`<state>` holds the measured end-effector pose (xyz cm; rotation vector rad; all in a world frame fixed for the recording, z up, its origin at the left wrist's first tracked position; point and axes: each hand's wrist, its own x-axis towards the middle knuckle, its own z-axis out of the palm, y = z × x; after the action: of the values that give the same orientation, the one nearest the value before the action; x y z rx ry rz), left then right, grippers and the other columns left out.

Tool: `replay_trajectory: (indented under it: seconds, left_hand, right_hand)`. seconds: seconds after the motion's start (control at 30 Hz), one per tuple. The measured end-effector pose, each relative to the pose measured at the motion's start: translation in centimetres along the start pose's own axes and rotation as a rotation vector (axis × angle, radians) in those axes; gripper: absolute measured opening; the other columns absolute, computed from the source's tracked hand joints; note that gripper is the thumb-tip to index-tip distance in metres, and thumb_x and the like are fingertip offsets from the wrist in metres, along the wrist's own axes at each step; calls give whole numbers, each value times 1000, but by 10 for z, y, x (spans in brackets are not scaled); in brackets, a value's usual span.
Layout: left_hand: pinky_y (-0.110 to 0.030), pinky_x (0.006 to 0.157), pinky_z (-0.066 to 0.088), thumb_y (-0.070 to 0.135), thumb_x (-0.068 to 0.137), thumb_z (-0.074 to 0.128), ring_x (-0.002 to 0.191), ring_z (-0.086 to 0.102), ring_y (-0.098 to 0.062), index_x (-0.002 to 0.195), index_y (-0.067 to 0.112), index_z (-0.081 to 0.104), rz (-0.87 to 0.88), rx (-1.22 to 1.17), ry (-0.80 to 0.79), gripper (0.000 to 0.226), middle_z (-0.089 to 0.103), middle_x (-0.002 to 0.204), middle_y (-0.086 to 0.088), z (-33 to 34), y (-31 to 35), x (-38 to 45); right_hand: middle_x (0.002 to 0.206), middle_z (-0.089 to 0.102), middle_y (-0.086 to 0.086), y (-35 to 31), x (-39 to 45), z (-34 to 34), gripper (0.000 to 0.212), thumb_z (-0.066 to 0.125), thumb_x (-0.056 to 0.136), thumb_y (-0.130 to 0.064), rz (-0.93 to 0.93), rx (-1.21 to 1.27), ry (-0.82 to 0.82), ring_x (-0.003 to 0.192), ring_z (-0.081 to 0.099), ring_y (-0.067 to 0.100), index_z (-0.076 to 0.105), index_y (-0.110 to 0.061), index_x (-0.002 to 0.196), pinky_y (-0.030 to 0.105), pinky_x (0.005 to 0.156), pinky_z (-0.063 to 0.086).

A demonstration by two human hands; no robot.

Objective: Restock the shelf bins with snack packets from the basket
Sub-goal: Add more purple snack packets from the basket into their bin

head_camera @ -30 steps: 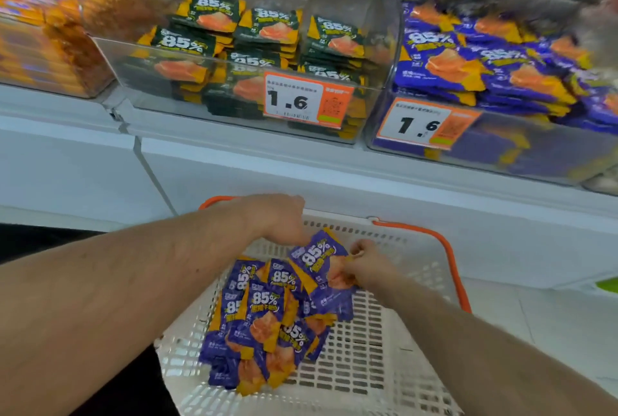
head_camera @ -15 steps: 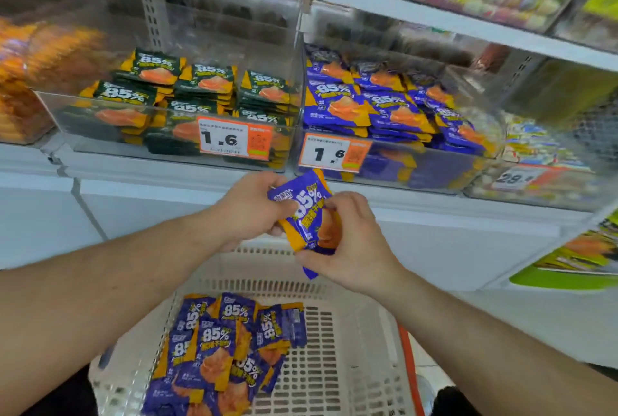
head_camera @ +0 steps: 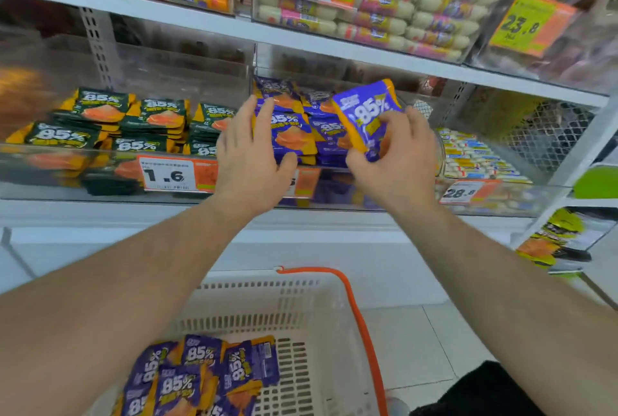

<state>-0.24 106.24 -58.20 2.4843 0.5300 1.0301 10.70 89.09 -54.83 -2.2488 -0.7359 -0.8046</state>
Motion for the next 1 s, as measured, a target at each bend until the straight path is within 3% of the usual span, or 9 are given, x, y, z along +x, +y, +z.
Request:
replay_trajectory:
  seconds: [0.1, 0.23, 0.37, 0.77, 0.87, 0.93, 1.0]
  left_hand:
    - [-50, 108, 28, 41, 92, 57, 145, 25, -29, 154, 11, 18, -40, 152, -82, 80, 12, 163, -7, 18, -10, 1]
    - [-48, 104, 31, 43, 91, 57, 140, 33, -30, 154, 9, 18, -58, 162, -69, 82, 12, 164, -4, 20, -10, 0]
    - [-46, 103, 33, 45, 90, 54, 139, 36, -31, 154, 9, 19, -15, 167, -69, 82, 12, 164, -4, 18, -16, -1]
    - [-44, 110, 26, 44, 90, 58, 145, 24, -24, 155, 13, 11, -53, 126, -159, 87, 1, 165, 1, 10, -10, 1]
    - [-46, 112, 24, 39, 88, 61, 147, 18, -27, 155, 10, 14, -63, 70, -164, 87, 3, 164, -5, 1, -8, -1]
    - [-49, 108, 28, 38, 83, 61, 141, 26, -34, 150, 8, 27, 87, 135, -68, 81, 21, 157, -15, -9, -11, -10]
    - [-45, 95, 34, 38, 78, 54, 122, 42, -36, 137, 9, 41, 280, 161, -13, 67, 43, 136, -17, -17, -20, -25]
  right_hand:
    - [136, 49, 13, 16, 37, 4, 86, 37, 60, -65, 123, -213, -120, 118, 47, 39, 51, -21, 132, 47, 101, 39]
    - [134, 52, 16, 44, 57, 20, 66, 49, 76, -58, 181, -400, -230, 118, 48, 43, 55, -23, 131, 49, 101, 39]
    - [127, 60, 19, 64, 59, 36, 54, 41, 87, -54, 189, -593, -346, 123, 48, 40, 64, -19, 120, 48, 106, 31]
    - [134, 55, 21, 64, 54, 32, 67, 24, 93, -65, 323, -470, -365, 126, 46, 43, 58, -20, 129, 51, 105, 34]
    - [131, 56, 21, 60, 47, 29, 68, 26, 92, -60, 273, -415, -195, 122, 48, 43, 59, -11, 125, 50, 103, 38]
    - [126, 58, 17, 45, 32, 31, 54, 39, 91, -49, -8, -344, 84, 114, 50, 40, 63, -8, 117, 46, 95, 38]
    - [115, 60, 16, 17, 6, 39, 32, 56, 88, -34, -325, -159, 239, 101, 50, 35, 66, -8, 105, 42, 83, 35]
